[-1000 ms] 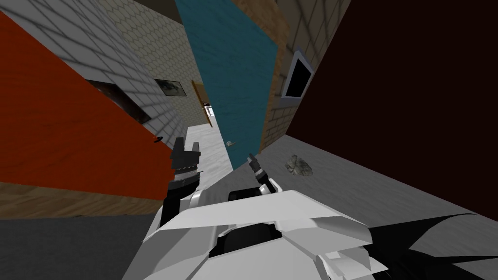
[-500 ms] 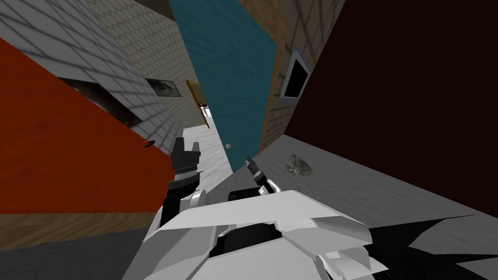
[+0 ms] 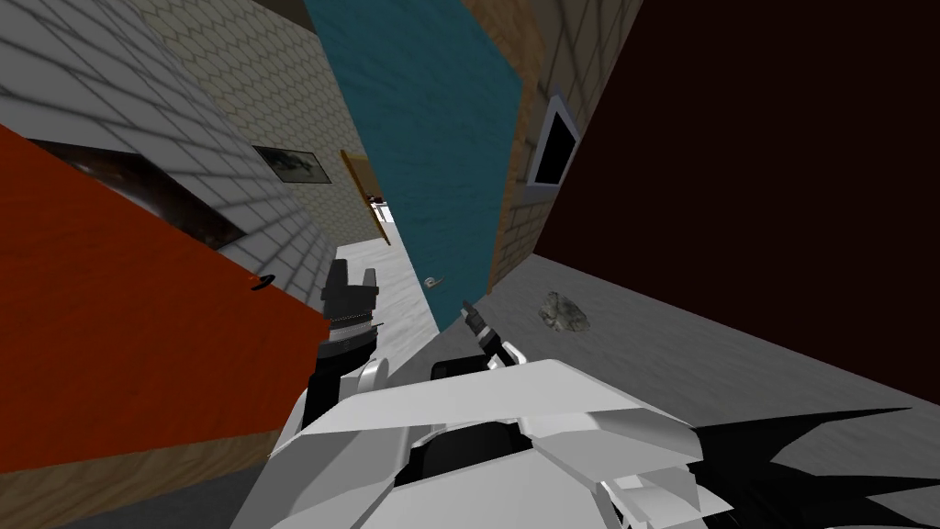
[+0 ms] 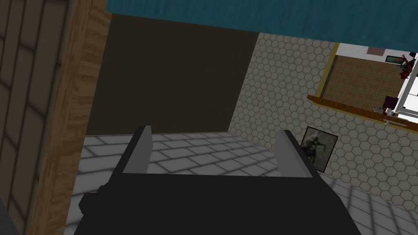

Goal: Push the door open

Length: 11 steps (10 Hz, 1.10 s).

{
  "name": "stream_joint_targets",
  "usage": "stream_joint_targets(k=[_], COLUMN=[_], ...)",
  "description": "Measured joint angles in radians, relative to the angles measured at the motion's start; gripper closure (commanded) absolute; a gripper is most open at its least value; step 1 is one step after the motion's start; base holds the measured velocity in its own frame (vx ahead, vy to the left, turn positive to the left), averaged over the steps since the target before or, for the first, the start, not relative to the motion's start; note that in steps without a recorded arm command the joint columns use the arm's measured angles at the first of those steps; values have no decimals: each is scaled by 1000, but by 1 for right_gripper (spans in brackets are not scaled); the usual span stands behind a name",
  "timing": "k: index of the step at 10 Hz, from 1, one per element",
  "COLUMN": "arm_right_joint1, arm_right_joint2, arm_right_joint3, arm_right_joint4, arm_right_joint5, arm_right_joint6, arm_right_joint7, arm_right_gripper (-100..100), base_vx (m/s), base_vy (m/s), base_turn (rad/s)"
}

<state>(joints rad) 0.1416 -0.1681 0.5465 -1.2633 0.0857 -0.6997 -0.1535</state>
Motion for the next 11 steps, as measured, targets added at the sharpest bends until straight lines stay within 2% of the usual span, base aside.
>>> stream_joint_targets(k=[11], arm_right_joint1=[-83], arm_right_joint2=[-14], arm_right_joint3=[112], arm_right_joint4=[252], arm_right_joint5=[-2], arm_right_joint6=[-53], arm_right_joint7=[-20], arm_right_gripper=[-100], base_vx=[132], base_vy=[93], base_turn=[-83])
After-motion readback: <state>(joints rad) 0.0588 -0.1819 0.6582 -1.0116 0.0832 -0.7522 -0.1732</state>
